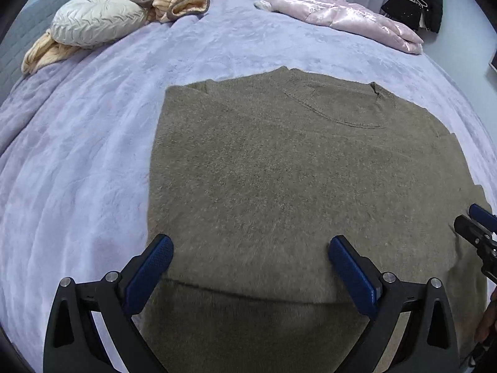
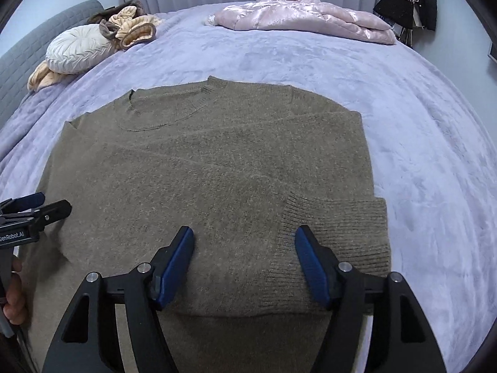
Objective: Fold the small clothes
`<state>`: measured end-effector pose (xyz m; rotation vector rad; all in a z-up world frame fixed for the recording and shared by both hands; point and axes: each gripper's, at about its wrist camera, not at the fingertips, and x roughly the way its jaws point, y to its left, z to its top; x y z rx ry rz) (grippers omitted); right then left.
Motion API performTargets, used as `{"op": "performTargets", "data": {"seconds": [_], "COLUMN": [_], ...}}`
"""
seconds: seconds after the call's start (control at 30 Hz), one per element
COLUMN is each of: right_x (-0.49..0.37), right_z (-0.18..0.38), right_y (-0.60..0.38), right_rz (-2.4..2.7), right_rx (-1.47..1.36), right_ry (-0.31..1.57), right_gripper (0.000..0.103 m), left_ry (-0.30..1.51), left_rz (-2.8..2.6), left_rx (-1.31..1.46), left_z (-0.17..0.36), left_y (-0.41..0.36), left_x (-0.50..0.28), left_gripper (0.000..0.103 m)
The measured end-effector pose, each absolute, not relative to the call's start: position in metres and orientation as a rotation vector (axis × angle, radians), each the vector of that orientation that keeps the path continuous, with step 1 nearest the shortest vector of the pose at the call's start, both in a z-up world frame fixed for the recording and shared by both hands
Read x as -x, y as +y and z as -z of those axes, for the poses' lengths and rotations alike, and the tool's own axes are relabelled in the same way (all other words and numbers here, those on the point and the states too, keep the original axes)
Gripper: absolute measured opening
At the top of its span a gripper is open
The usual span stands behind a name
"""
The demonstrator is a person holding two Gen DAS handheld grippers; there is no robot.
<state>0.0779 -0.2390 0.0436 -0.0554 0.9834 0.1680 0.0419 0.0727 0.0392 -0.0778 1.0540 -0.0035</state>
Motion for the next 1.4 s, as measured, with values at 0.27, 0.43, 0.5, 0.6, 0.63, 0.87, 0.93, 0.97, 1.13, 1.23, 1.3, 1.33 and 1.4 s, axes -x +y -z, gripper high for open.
{"op": "performTargets", "data": {"seconds": [0.27,0.43,0.5,0.6,0.63,0.87,0.93,0.97,1.13,1.23,1.3,1.33,1.4], "right_x": [-0.002,0.045,0.068,0.097,0.104,0.136,0.146,0.151,0.168,0.169,0.171,0.171,0.175], "right_z": [-0.047,-0.028,-0.022,-0.02,-0.02,-0.036,-0.05,-0.053,-0.039,-0.014,-0.013,-0.014,-0.015], "right_y": [-0.227,-0.231,-0.24,-0.258,-0.263,-0.276,-0.265,-0.257,-0.192,-0.181,-0.2,-0.212,-0.233], "right_rz": [-0.253,-0.312,-0.332,-0.351,-0.353,-0.34,-0.407,-0.442,-0.643,-0.643,-0.658,-0.651,-0.63], "right_rx": [0.073,0.168,0.21,0.247,0.256,0.274,0.268,0.282,0.452,0.58,0.543,0.522,0.487], "right_ry": [0.988,1.038,1.013,0.986,0.98,0.972,0.933,0.917,0.907,0.948,0.954,0.968,0.989], "right_gripper": [0.077,0.078,0.079,0.079,0.079,0.079,0.079,0.079,0.079,0.079,0.081,0.081,0.081], "left_ry": [1.043,1.083,1.085,1.064,1.063,1.073,1.046,1.032,1.008,1.082,1.052,1.058,1.056], "left_rz": [0.125,0.12,0.094,0.117,0.092,0.055,0.109,0.15,0.311,0.245,0.277,0.273,0.27], "left_rx": [0.039,0.048,-0.011,-0.02,-0.05,0.009,0.017,0.026,-0.105,-0.224,-0.153,-0.143,-0.136], "left_z": [-0.045,-0.028,-0.019,-0.024,-0.023,-0.037,-0.052,-0.057,-0.053,-0.017,-0.017,-0.017,-0.016], "left_y": [0.046,0.065,0.073,0.085,0.087,0.109,0.095,0.086,0.011,0.004,0.021,0.028,0.037], "left_x": [0.026,0.071,0.09,0.113,0.119,0.145,0.163,0.171,0.191,0.184,0.191,0.193,0.199], "left_gripper": [0.102,0.102,0.102,0.102,0.102,0.102,0.102,0.102,0.102,0.103,0.103,0.103,0.103]}}
